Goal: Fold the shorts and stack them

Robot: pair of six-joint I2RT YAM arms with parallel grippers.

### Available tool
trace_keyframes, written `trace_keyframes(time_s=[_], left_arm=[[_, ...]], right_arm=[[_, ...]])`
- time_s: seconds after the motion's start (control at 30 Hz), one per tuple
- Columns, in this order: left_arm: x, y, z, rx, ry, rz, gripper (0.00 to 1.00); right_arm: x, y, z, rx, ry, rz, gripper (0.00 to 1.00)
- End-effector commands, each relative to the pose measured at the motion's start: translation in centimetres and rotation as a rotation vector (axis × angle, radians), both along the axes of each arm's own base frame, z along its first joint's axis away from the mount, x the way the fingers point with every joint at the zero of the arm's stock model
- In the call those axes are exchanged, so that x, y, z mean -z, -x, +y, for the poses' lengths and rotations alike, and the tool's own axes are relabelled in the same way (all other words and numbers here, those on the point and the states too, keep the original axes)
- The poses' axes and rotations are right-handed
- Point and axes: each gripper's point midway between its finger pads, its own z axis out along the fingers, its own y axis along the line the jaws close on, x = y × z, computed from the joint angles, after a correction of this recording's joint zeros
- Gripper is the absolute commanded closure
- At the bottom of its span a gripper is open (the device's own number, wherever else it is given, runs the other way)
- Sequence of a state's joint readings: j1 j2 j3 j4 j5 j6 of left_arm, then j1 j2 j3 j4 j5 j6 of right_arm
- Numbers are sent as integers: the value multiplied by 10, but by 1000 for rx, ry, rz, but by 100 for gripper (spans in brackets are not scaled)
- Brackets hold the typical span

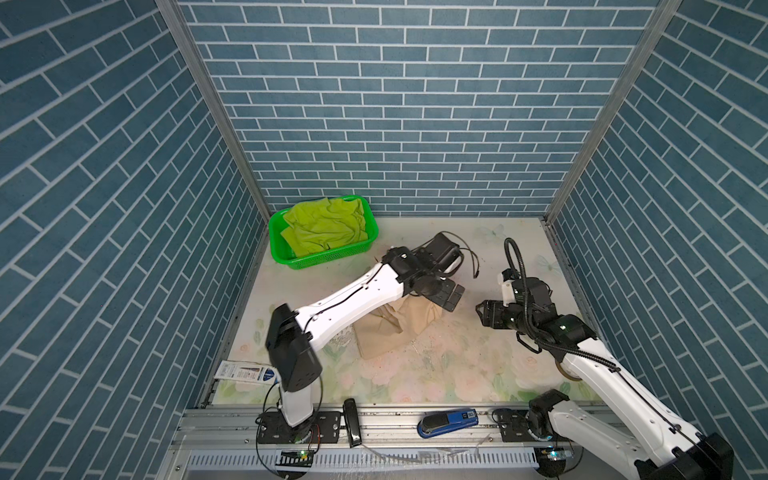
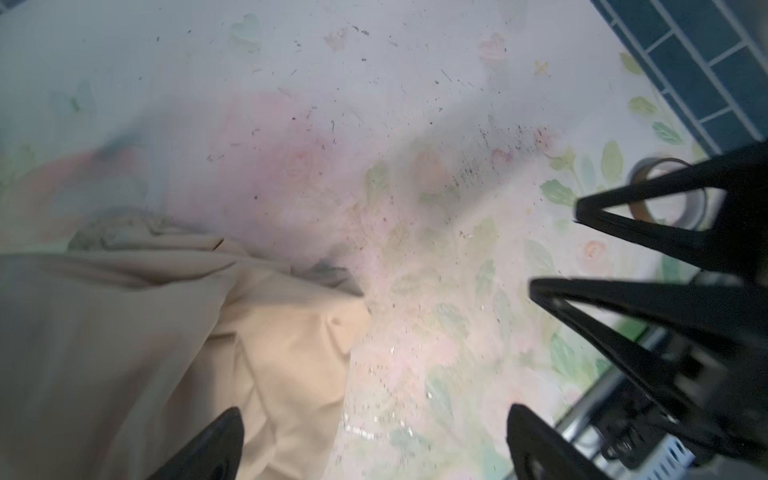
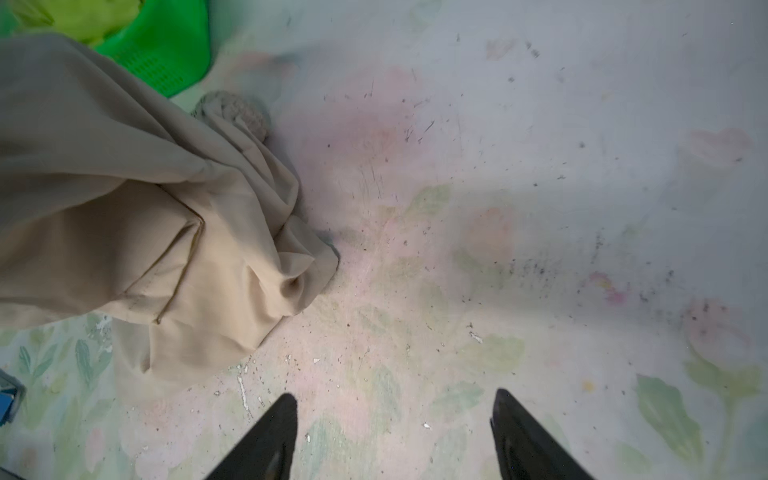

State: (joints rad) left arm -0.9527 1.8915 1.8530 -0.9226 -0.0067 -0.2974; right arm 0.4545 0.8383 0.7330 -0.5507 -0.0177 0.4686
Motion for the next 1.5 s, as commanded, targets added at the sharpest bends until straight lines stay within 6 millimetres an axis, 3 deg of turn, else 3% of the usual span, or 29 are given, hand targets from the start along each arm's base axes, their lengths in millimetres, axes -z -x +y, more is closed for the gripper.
trace_keyframes(time_s=[0.0, 0.17, 0.4, 0.47, 0.53, 0.6, 0.67, 0.7, 0.83, 1.03, 1.2, 1.3, 1.4, 1.47], left_arm=[[30, -15, 4, -60, -136, 6, 0], [84, -21, -1, -92, -241, 73, 0], [136, -31, 9, -147, -373, 66, 0], [144, -36, 14, -150, -412, 59, 8], [143, -43, 23, -169, -428, 58, 32], [131, -52, 35, -191, -418, 51, 59], [114, -62, 52, -217, -400, 41, 93], [102, -66, 63, -229, -384, 32, 100], [39, -67, 77, -154, -197, 10, 100], [-63, -33, 80, 39, 0, -92, 100], [-119, -28, 79, 29, 142, -111, 100], [-124, -36, 69, 20, 174, -114, 100], [-108, -47, 54, 14, 182, -83, 99], [-96, -54, 47, 6, 175, -57, 94]], right_arm=[[-28, 5, -27, 134, -20, -102, 23], [-31, 22, -46, 178, -5, -118, 21], [-29, 24, -34, 135, -69, -121, 21], [-28, 22, -28, 105, -79, -112, 21], [-23, 22, -23, 79, -79, -91, 21], [-18, 21, -20, 65, -76, -70, 22], [-13, 21, -18, 57, -73, -53, 22], [-9, 21, -18, 59, -67, -45, 22], [2, 18, -7, 1, -80, -35, 22], [-1, 13, 47, -230, -255, -62, 25], [-15, 2, 50, -252, -240, -141, 24], [-15, 0, 51, -272, -206, -131, 23], [-13, 1, 54, -284, -209, -109, 24], [-12, 2, 54, -287, -213, -106, 24]])
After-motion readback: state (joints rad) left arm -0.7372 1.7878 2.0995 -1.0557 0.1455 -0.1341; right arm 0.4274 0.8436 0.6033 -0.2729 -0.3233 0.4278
